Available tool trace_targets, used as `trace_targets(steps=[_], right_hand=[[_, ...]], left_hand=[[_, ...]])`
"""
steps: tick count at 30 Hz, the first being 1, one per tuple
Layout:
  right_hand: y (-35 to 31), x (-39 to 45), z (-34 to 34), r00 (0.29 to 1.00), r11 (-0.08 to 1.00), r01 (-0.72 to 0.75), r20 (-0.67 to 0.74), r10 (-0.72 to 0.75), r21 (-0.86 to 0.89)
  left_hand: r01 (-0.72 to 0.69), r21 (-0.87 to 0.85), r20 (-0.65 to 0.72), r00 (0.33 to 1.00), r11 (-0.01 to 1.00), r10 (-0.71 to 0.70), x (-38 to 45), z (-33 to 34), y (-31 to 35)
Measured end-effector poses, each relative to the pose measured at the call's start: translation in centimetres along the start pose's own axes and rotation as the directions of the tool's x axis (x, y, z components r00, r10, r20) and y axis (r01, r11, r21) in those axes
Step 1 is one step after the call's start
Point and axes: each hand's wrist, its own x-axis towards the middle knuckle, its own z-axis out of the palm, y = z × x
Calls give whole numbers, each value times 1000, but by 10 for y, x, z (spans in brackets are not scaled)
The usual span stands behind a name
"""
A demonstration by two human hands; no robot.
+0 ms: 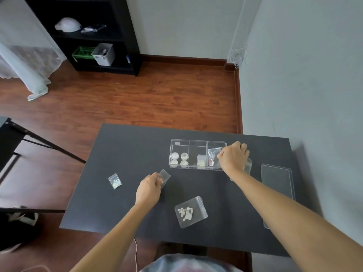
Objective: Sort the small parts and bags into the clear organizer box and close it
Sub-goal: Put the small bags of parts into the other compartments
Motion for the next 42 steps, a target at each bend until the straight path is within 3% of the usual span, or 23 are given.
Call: trace_targets(steps=[6, 11, 20, 24, 29, 36, 42], right_hand=[[3, 3, 11, 999, 996, 40, -13, -41, -82], [4, -2, 10, 997, 993, 74, -4, -75, -93], [14, -23, 0, 991, 976, 77, -124, -52, 204], [35, -21, -2, 989, 972, 13, -147, 22, 236], [72, -18, -2, 997, 979, -67, -23, 72, 194], [102, -13, 2, 966, 994, 44, 250, -67, 97], [111, -10, 8, 955, 998, 65, 290, -61, -5]], left_hand=[[-48, -101, -78, 996, 994, 40, -4, -10, 14], [-84, -169, -34, 996, 982, 79, -4, -25, 42], [-219, -214, -9, 975, 952, 222, 19, -24, 105], [-279, -181, 24, 957, 943, 288, 31, -15, 130], [-313, -159, 59, 944, 936, 325, 51, 4, 158], [-326, -49, 128, 935, 944, 330, 70, 33, 182], [-366, 197, 174, 926, 909, 335, 75, 49, 183]])
